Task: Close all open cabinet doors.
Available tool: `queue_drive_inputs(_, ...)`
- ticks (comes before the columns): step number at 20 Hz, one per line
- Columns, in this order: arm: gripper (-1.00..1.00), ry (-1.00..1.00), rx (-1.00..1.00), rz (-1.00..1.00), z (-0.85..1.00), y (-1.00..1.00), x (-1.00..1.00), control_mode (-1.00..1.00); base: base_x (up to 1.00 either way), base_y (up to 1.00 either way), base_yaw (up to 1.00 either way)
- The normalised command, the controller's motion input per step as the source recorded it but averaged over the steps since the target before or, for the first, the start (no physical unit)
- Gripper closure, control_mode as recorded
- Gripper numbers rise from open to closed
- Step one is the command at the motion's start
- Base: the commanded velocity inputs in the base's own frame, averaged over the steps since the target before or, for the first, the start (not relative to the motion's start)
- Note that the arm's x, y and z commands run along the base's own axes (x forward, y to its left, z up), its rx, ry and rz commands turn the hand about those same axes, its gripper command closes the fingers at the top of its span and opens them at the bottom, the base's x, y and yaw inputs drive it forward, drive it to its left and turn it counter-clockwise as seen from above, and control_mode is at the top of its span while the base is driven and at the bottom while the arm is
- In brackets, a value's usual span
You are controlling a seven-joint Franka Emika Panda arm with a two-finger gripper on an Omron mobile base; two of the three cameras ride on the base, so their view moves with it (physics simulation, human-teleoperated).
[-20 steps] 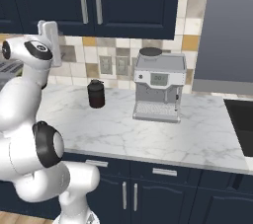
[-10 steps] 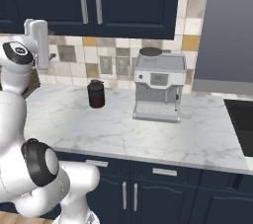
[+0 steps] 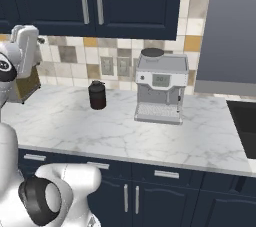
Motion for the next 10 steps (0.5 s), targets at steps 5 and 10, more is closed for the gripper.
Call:
queue_drive_inputs(5,-1.0,-0.23,0.31,0.0,-0.03,-0.04,-0.63,-1.0,0.0,0.0,0.0)
queue_drive_inputs(10,-1.0,-0.19,0.37,0.0,0.05,-0.02,-0.31,-1.0,0.0,0.0,0.0)
